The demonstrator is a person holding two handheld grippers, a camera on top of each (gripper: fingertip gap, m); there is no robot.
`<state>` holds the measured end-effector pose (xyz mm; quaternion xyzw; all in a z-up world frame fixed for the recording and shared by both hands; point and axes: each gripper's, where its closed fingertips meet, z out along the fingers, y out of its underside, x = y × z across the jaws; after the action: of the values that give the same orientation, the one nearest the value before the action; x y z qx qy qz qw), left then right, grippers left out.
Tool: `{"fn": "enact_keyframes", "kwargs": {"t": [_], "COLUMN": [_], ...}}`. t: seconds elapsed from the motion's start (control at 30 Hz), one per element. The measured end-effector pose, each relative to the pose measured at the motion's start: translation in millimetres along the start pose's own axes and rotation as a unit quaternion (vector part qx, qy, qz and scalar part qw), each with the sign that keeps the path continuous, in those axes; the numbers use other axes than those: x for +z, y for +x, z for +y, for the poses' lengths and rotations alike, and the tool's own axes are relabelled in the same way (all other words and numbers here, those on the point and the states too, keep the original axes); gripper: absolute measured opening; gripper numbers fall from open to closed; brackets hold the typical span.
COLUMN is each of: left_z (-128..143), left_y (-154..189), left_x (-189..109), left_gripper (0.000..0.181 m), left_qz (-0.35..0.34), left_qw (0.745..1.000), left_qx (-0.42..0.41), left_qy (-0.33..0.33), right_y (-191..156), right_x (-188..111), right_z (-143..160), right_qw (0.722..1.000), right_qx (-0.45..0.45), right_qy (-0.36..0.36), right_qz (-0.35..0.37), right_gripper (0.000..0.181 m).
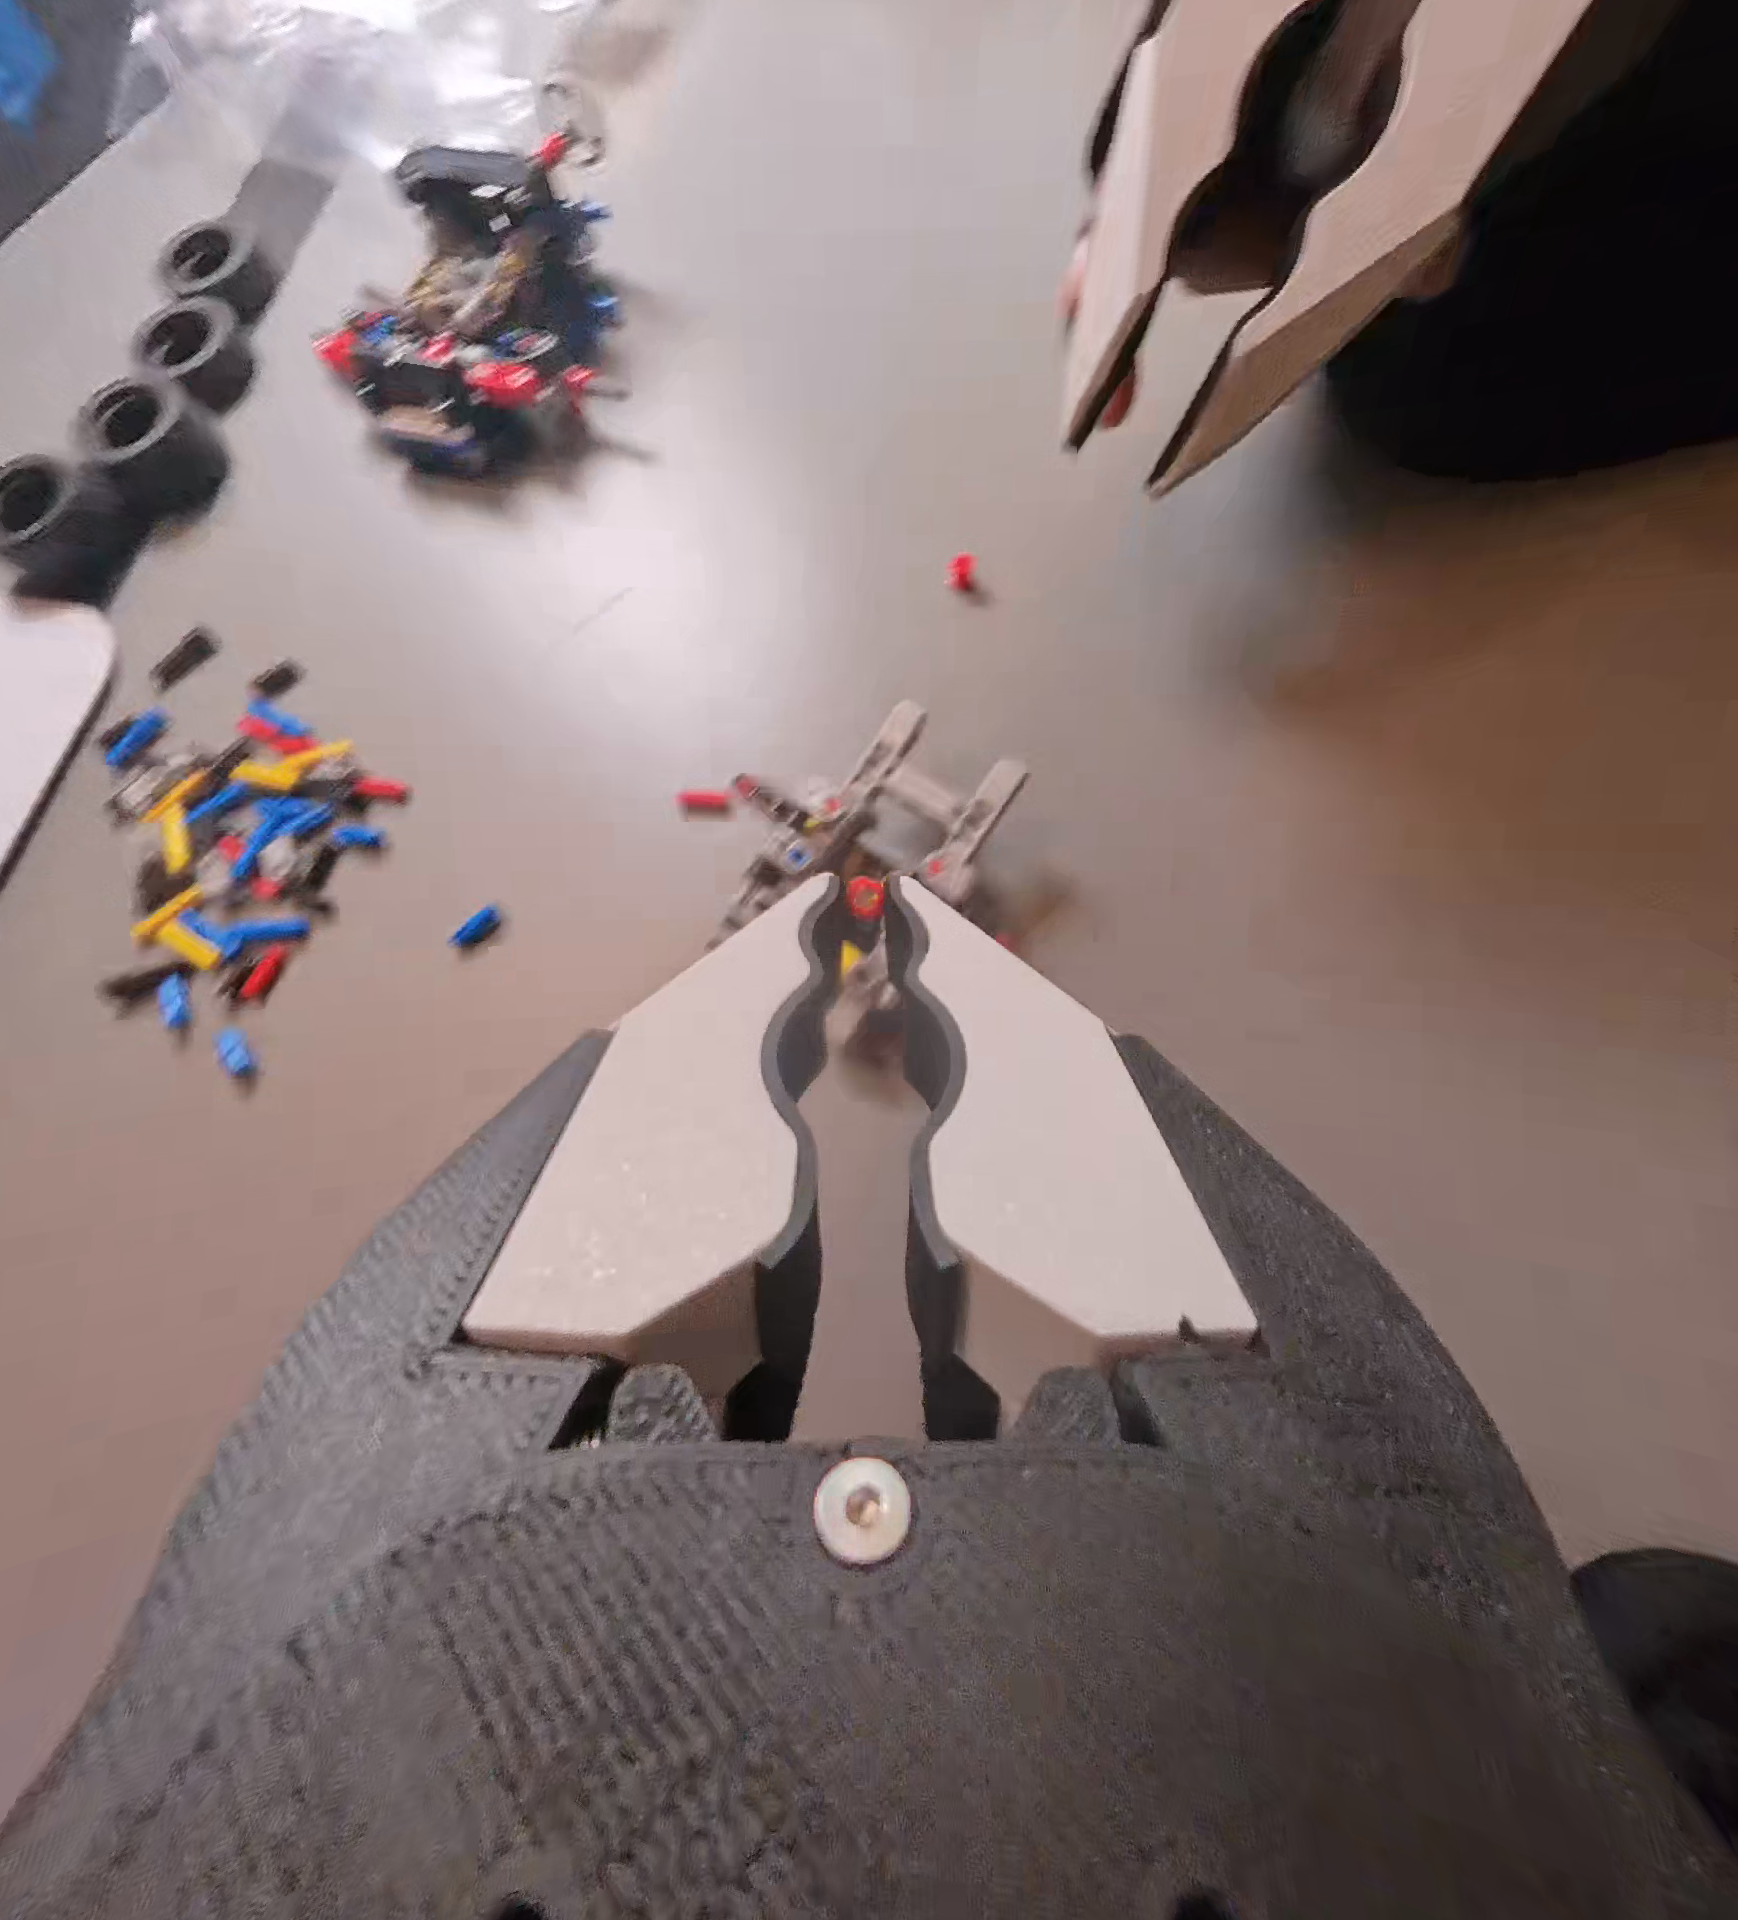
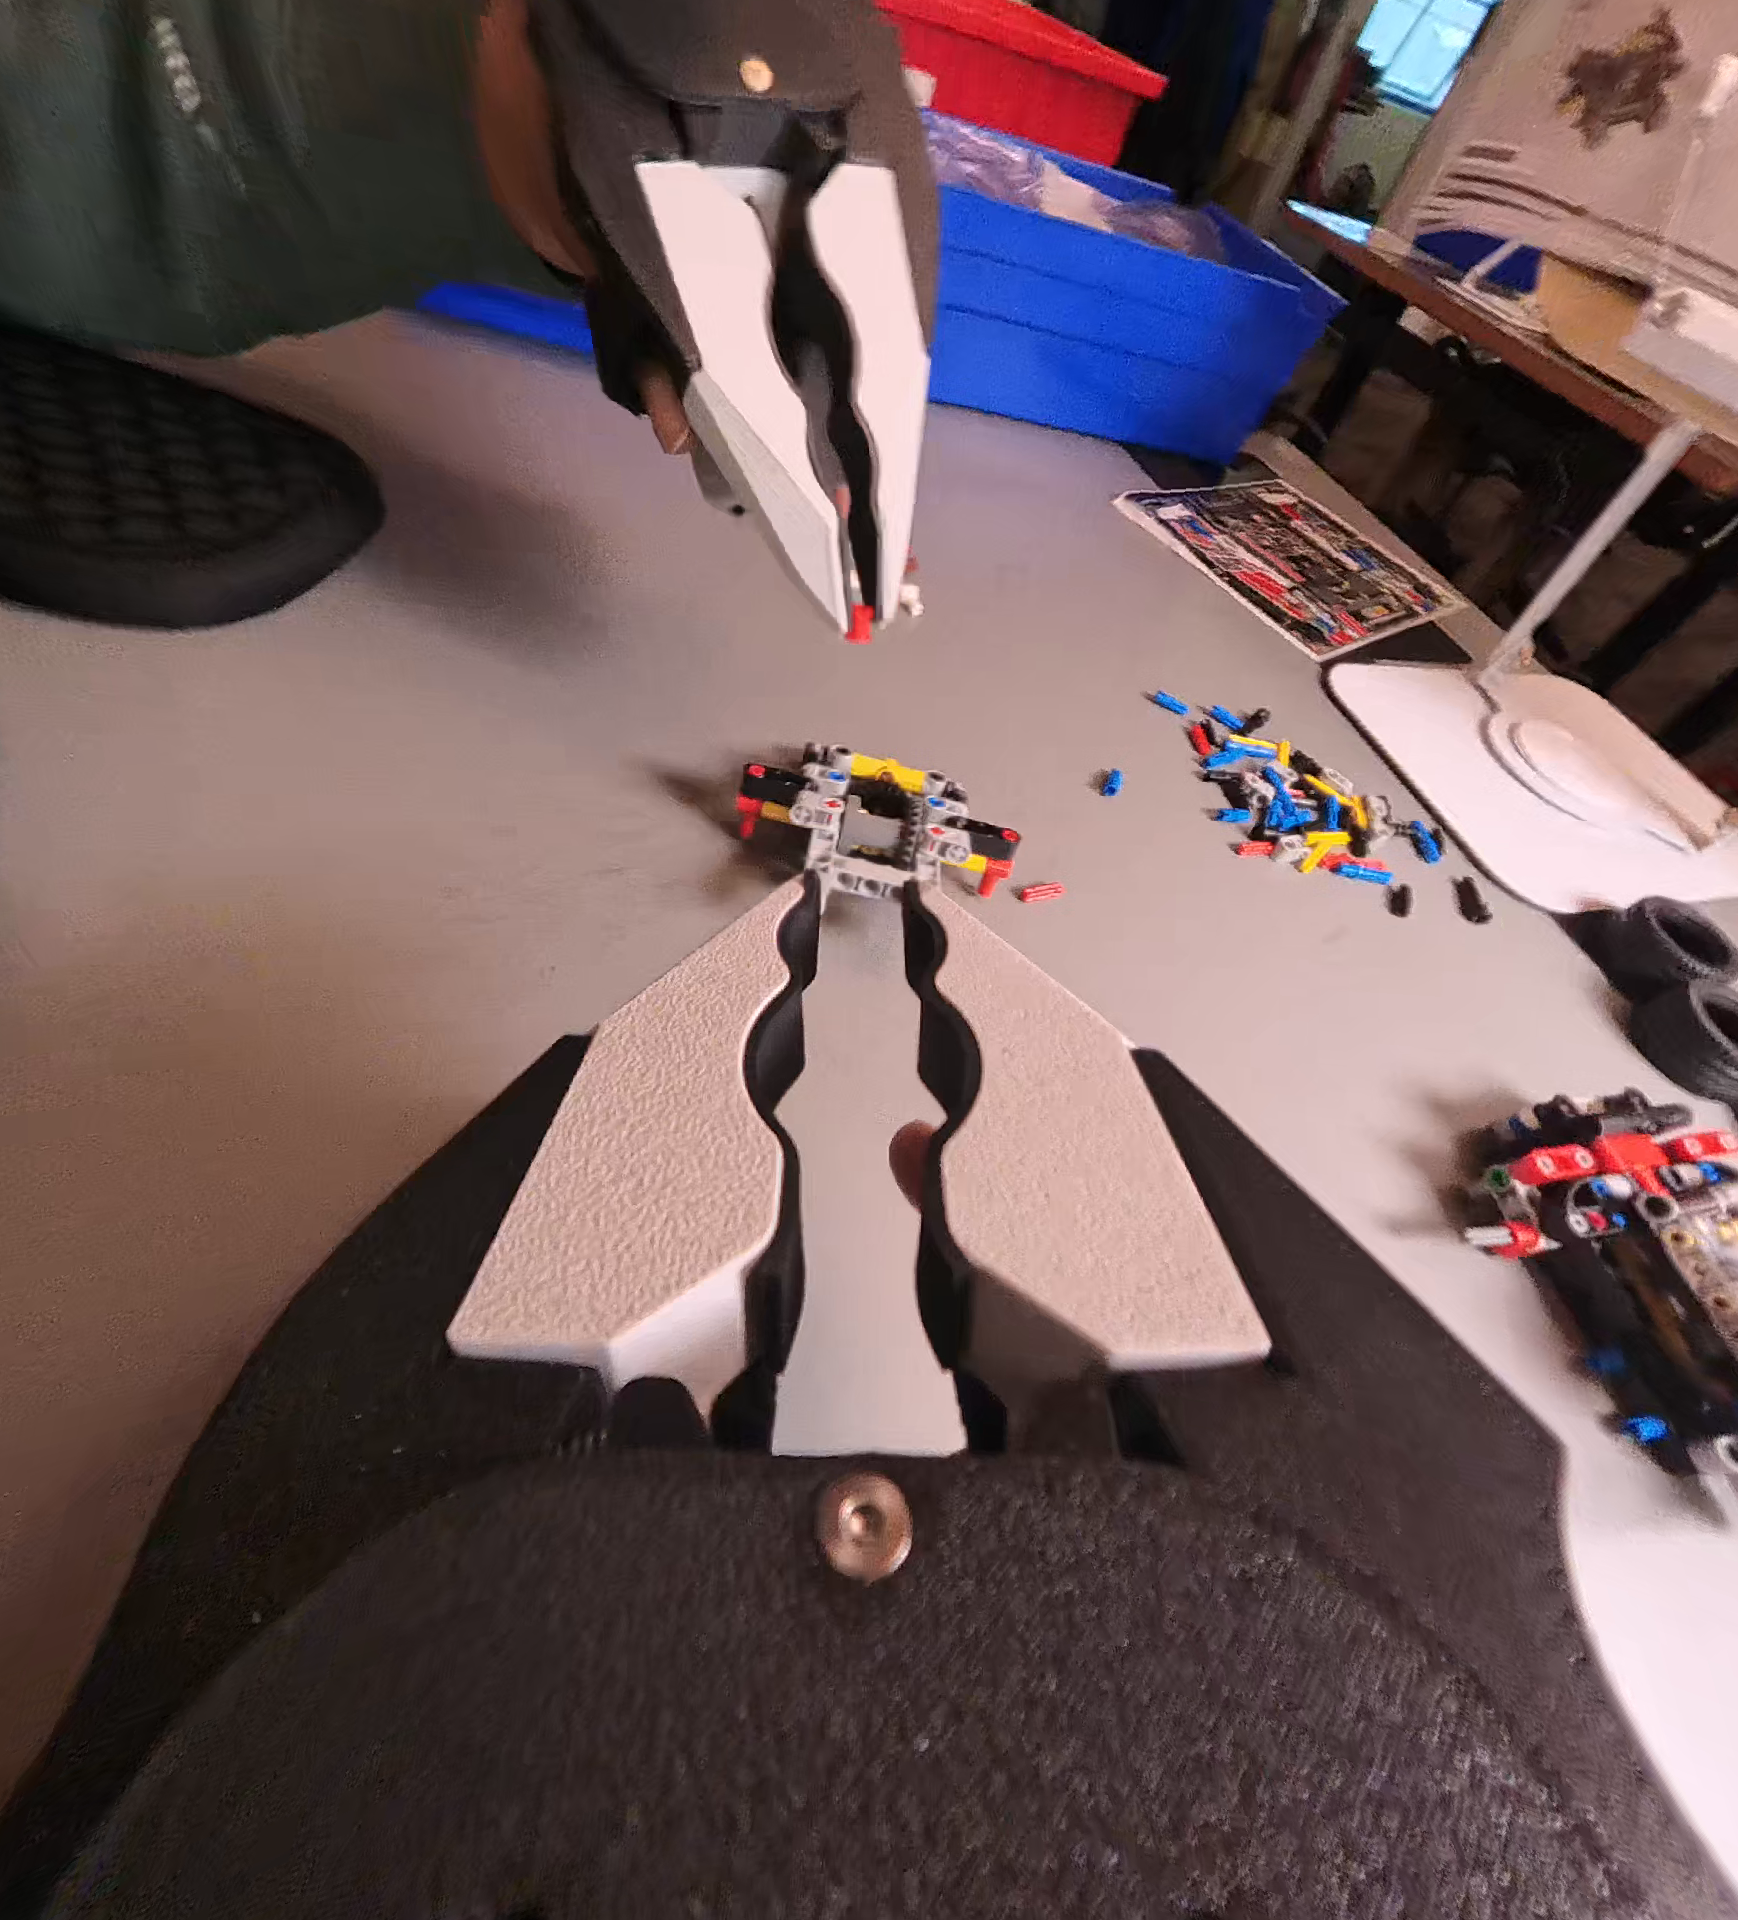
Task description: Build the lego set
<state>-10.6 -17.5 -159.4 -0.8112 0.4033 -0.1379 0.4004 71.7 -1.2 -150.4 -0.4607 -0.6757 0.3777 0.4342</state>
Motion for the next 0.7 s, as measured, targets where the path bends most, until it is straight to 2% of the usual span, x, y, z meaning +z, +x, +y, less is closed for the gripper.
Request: {"fn": "enact_keyframes", "kwargs": {"t": [0.03, 0.13, 0.2, 0.37, 0.43, 0.53, 0.63, 0.7], "left_z": [-7.9, -19.6, -20.3, -11.7, -12.1, -18.6, -30.1, -35.1], "left_y": [11.4, 37.5, 47.2, 51.6, 50.7, 49.5, 43.4, 31.2], "left_x": [11.0, 48.3, 72.4, 110.4, 114.0, 106.5, 86.8, 66.2], "left_gripper": [0.005, 0.005, 0.005, 0.005, 0.007, 0.018, 0.025, 0.029], "left_qz": [0.017, 0.049, 0.057, 0.048, 0.039, 0.032, 0.013, -0.025], "left_qw": [1.0, 0.997, 0.995, 0.989, 0.989, 0.992, 0.998, 0.999], "left_qx": [0.012, 0.043, 0.058, 0.081, 0.089, 0.078, 0.052, 0.026], "left_qy": [-0.003, -0.032, -0.058, -0.111, -0.114, -0.095, -0.041, 0.006], "right_y": [0.1, 16.2, 39.6, 75.5, 76.6, 70.4, 57.9, 48.2], "right_x": [-1.6, -19.8, -38.7, -71.4, -71.4, -65.0, -54.6, -47.2], "right_z": [0.6, 2.4, 3.6, 15.8, 22.7, 27.0, 26.1, 27.5], "right_qw": [1.0, 0.999, 0.996, 0.983, 0.981, 0.984, 0.989, 0.992], "right_qx": [-0.014, -0.017, 0.003, 0.069, 0.079, 0.071, 0.064, 0.055], "right_qy": [-0.009, -0.023, -0.015, 0.01, 0.005, -0.006, -0.01, -0.017], "right_qz": [0.004, 0.036, 0.087, 0.17, 0.175, 0.163, 0.132, 0.111], "right_gripper": [0.014, 0.014, 0.015, 0.017, 0.017, 0.017, 0.016, 0.016]}}
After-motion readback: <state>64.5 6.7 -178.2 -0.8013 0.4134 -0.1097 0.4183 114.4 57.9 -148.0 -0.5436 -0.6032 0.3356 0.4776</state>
